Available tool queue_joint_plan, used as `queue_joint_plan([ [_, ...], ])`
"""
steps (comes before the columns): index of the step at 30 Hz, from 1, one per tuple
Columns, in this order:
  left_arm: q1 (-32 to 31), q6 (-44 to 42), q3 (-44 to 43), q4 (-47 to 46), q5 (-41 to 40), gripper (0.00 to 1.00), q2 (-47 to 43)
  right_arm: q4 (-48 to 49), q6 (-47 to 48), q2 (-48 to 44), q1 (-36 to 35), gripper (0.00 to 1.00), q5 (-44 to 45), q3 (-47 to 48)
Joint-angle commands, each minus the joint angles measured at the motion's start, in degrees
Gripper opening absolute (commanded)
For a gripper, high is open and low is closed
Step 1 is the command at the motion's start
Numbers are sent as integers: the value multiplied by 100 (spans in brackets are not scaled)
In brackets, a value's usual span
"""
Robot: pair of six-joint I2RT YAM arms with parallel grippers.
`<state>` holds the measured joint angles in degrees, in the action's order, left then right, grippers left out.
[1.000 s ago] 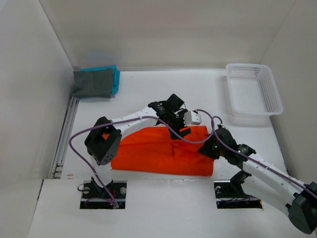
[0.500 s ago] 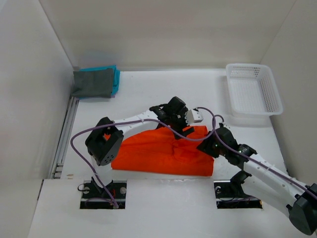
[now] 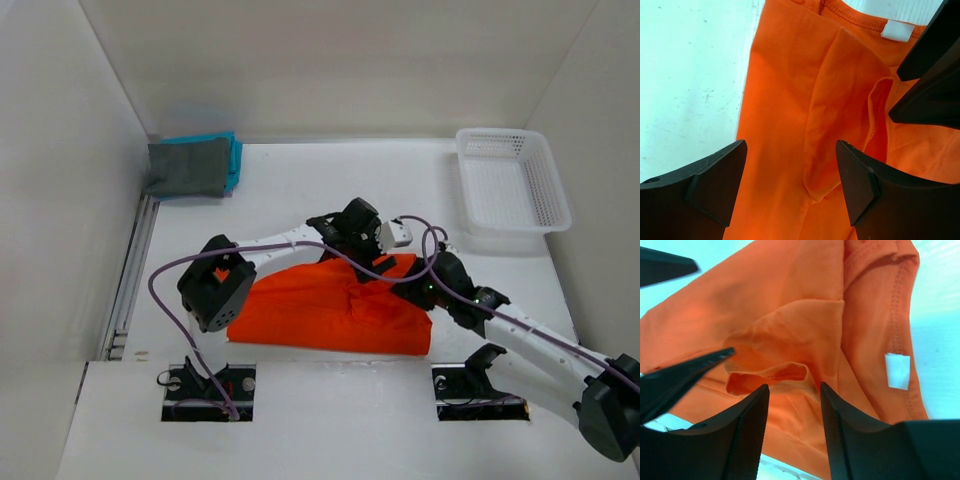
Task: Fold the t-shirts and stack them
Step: Fold the other side of the tshirt into a rectangle
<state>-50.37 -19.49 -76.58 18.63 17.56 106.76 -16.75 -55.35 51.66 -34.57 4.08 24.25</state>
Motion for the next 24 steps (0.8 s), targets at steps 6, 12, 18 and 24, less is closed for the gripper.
queue_joint_plan([
  [6,-170,-11,160,-97,72,70,249,533,-81,81,34,32,-56,-131],
  [12,-171,-64,169,0,10,70,249,542,-160,169,33,19,-144,-236],
  [18,-4,-222,-120,166,-157,82,-146,542,-195,81,77,5,-126,-298],
  [24,-38,-757,-569,1167,203,87,-235,542,-169,90,156,1,-109,-228],
])
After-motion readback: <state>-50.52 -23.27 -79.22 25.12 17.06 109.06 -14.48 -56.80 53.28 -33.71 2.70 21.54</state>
